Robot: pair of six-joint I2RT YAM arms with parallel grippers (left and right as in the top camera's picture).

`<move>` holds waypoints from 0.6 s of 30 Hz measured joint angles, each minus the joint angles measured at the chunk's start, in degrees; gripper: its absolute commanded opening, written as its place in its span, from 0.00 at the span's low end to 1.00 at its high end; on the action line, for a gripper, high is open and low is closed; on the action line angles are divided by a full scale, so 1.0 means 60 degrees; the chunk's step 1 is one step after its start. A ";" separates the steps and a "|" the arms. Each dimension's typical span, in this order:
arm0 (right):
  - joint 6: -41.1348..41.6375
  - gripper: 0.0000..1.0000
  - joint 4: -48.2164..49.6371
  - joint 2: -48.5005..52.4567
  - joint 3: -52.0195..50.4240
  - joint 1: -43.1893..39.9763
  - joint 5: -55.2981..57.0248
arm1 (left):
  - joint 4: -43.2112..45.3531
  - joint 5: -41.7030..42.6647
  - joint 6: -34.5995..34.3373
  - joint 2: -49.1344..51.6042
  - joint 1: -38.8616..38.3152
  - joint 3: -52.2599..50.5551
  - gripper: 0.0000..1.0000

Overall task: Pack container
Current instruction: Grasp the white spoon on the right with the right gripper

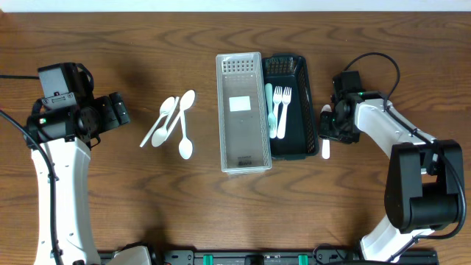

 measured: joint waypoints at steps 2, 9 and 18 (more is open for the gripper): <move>-0.0007 0.44 0.0007 0.0000 -0.0004 0.0000 0.0138 | 0.0000 -0.0004 -0.0004 -0.0004 0.0000 0.0000 0.98; -0.0138 0.43 0.0583 0.0000 -0.0015 0.0000 0.0368 | 0.0000 -0.0004 -0.0004 0.0000 0.0000 0.0000 0.98; -0.0219 0.42 0.0958 0.0000 -0.0051 0.0000 0.0408 | 0.0000 -0.0004 -0.0004 0.0000 0.0000 0.0000 0.98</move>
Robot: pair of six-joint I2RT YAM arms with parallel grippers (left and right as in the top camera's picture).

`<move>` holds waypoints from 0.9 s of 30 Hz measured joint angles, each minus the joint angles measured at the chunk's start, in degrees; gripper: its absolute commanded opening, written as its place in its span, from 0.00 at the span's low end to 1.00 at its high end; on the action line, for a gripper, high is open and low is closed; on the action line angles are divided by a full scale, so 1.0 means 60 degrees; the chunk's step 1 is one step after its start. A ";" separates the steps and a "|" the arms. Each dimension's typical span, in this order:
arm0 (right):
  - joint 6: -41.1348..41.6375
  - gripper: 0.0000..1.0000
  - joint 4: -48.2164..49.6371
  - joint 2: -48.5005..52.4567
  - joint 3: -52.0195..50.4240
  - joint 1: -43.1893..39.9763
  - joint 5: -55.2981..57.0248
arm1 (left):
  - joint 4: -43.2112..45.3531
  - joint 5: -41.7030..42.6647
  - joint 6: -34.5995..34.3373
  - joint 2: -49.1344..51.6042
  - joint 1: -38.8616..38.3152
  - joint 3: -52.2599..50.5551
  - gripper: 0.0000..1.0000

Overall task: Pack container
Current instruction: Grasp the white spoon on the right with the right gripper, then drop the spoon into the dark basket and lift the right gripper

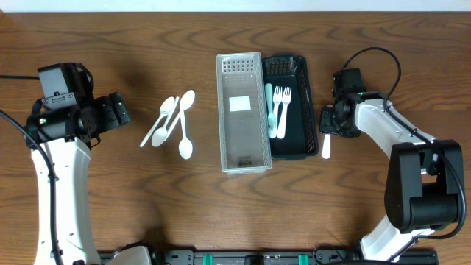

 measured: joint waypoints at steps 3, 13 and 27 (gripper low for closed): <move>0.0000 0.41 0.0117 0.0011 -0.0066 0.0000 0.0000 | 0.0000 0.0000 0.0000 0.0000 0.0000 0.0000 0.98; -0.0091 0.11 0.0182 0.0219 -0.0080 -0.0004 0.0102 | 0.0000 0.0000 0.0000 0.0000 0.0000 0.0000 0.98; -0.0106 0.01 -0.1825 -0.0863 0.1920 0.0208 0.0382 | 0.0000 0.0000 0.0000 0.0000 0.0000 0.0000 0.98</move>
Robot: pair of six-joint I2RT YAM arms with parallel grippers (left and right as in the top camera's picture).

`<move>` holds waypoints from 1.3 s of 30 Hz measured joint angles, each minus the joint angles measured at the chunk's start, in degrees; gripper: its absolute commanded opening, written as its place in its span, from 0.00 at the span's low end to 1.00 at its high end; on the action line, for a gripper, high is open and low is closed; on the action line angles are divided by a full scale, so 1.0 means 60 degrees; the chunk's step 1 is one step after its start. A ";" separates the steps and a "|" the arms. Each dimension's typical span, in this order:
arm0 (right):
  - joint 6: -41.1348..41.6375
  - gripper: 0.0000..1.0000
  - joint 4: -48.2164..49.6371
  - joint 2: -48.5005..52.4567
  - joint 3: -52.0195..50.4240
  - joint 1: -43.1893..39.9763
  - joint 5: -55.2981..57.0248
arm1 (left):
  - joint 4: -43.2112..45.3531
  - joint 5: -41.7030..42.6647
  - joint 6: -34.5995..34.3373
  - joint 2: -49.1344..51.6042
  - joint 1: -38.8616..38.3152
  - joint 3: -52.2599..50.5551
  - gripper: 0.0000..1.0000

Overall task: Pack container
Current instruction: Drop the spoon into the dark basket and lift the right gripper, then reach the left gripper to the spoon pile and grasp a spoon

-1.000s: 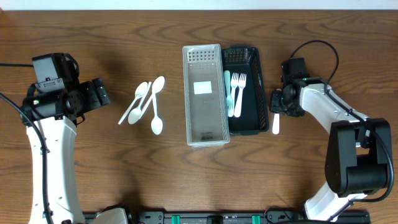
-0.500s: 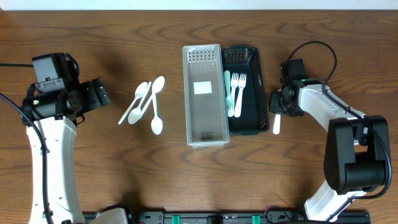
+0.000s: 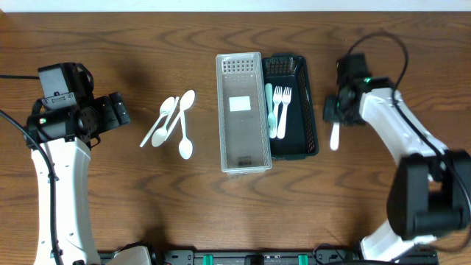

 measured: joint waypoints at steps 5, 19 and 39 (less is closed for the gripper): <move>0.0000 0.01 0.0328 -0.1362 0.0721 0.0903 -0.0375 | 0.0000 0.0000 0.0000 0.0000 0.0000 0.0000 0.98; -0.0022 0.54 0.1213 0.0863 0.0284 0.2794 -0.0867 | 0.0080 0.0000 0.0000 0.0000 0.0000 0.0000 0.98; -0.0157 0.99 -0.0477 -0.1490 0.1311 -0.2178 -0.0809 | -0.1260 0.0372 -0.0554 0.0495 -0.1155 0.0055 0.99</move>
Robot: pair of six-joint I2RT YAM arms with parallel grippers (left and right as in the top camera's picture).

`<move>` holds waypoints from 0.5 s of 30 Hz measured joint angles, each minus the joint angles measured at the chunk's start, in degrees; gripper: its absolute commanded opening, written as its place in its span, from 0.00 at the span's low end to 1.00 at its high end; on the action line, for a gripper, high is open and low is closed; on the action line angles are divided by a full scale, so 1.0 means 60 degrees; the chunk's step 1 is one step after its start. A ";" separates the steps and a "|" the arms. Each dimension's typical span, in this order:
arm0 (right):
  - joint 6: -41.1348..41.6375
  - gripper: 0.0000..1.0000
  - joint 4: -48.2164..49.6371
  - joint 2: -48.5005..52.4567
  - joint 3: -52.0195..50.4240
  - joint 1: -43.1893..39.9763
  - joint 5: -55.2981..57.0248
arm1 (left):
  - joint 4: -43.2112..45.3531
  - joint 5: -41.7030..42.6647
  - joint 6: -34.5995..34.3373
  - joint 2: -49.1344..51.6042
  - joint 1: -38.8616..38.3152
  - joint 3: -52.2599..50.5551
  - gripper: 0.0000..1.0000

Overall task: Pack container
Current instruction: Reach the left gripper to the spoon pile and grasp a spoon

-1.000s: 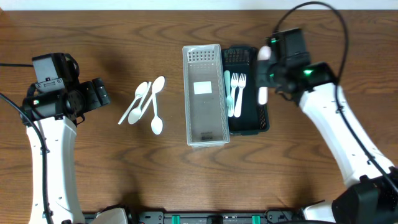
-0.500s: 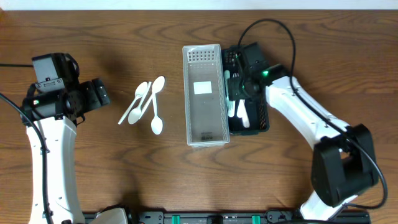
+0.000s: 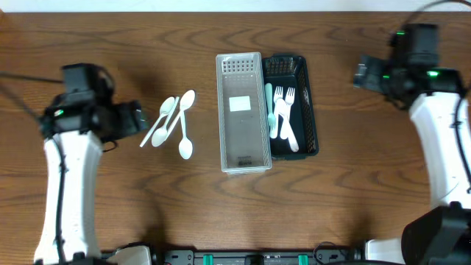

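A clear plastic basket (image 3: 239,110) stands mid-table with a black basket (image 3: 312,110) touching its right side. The black one holds two white forks (image 3: 284,99), a pale green utensil (image 3: 269,103) and a white utensil (image 3: 289,134) lying slanted. Several white and pale green spoons (image 3: 174,122) lie loose on the wood left of the baskets. My left gripper (image 3: 140,118) hovers just left of the spoons and looks open and empty. My right gripper (image 3: 360,73) is raised at the far right, away from the baskets, with nothing in it.
The clear basket has a white label on its floor and nothing else inside. Bare wooden table (image 3: 221,213) surrounds the baskets. Both white arms run down the left and right sides of the overhead view.
The white utensil my right gripper held beside the black basket now lies inside it. The right gripper has let go and pulled back up and right. My left gripper has moved right, close to the spoons.
My right gripper was down on a white utensil lying on the table right of the black basket. It then held it a little higher, beside the basket. Now the utensil rests in the black basket, and the left arm, still until then, has shifted toward the spoons.
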 measured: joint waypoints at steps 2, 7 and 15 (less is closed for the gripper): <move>-0.0007 0.99 -0.0138 0.0051 0.0000 -0.0528 -0.0004 | -0.0117 -0.0098 0.0142 0.0597 -0.0565 0.0055 0.98; -0.0011 0.99 -0.0277 0.0055 0.0000 -0.1075 -0.0011 | 0.0117 -0.0142 0.0087 0.2229 -0.1603 0.0102 0.90; -0.0011 0.99 -0.0390 0.0055 0.0000 -0.1144 -0.0025 | 0.1002 0.0168 -0.0317 0.3734 -0.2532 0.0102 0.85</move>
